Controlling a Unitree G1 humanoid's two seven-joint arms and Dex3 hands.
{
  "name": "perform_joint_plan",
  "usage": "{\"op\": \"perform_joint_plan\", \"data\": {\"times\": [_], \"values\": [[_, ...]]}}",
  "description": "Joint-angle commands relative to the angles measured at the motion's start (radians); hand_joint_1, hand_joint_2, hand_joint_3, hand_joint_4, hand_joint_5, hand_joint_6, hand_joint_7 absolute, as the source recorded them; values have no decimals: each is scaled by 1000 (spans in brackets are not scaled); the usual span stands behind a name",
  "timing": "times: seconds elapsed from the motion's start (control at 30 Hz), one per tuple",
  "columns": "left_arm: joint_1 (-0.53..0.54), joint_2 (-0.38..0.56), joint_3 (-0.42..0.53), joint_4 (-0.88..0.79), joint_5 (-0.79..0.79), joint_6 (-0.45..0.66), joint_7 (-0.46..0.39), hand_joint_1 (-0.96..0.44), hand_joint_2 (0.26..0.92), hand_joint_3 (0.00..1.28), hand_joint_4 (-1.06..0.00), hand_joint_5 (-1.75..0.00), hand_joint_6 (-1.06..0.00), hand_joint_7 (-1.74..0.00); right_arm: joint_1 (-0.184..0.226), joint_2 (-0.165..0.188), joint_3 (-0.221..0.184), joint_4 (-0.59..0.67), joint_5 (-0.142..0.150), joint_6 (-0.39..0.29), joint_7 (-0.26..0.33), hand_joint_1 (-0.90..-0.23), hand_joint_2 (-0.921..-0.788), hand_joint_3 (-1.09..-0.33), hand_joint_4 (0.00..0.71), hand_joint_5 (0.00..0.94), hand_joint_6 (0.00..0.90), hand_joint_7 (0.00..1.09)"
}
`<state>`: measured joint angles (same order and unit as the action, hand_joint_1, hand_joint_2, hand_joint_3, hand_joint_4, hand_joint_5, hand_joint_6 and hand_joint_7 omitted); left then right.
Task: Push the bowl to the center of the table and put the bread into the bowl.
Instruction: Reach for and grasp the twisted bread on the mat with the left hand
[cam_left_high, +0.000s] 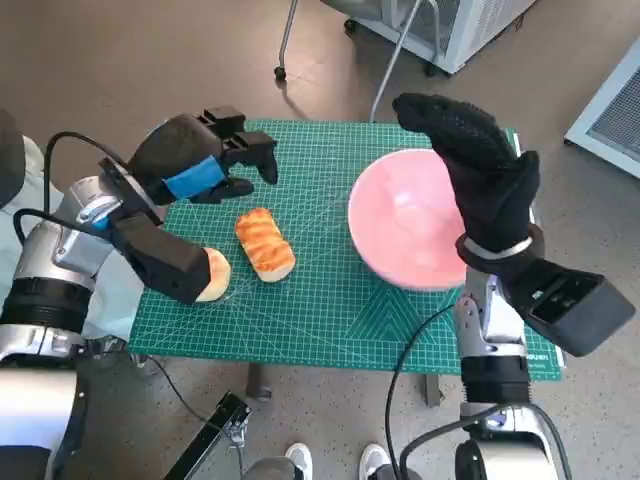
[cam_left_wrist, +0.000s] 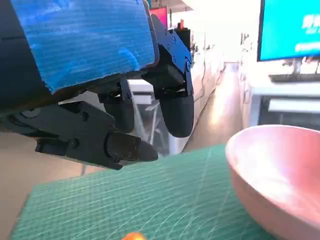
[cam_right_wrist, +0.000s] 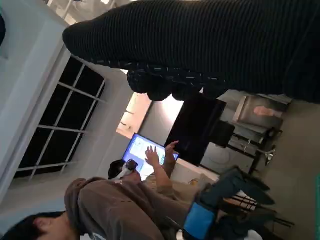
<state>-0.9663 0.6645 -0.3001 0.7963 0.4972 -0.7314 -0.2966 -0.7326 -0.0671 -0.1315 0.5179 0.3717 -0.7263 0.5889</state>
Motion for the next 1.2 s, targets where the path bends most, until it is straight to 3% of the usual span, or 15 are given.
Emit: {"op": "perform_joint_plan", "data": {"times": [0.03, 0.27, 0.47, 1.2], "values": [[45, 26, -30, -160, -58, 298, -362, 15, 771, 70, -74, -173, -80, -275, 8, 1, 1, 3, 4, 10, 6, -738, -921, -774, 324, 28, 3, 991], [80, 24, -35, -199, -23, 322, -407, -20, 732, 29, -4, -11, -94, -150, 11, -3, 0, 2, -4, 1, 4, -740, -921, -773, 324, 30, 1, 988], [98, 14, -67, -196, 35, 295, -364, -44, 734, 24, 0, 0, -111, -147, 8, -3, -1, 6, -2, 1, 4, -739, -921, -772, 324, 31, 0, 982], [19, -111, -241, 82, 254, 266, -168, -76, 753, 17, -25, -7, -141, -134, 17, 0, 1, 2, -5, -4, 3, -741, -921, -772, 321, 35, 1, 980]]}}
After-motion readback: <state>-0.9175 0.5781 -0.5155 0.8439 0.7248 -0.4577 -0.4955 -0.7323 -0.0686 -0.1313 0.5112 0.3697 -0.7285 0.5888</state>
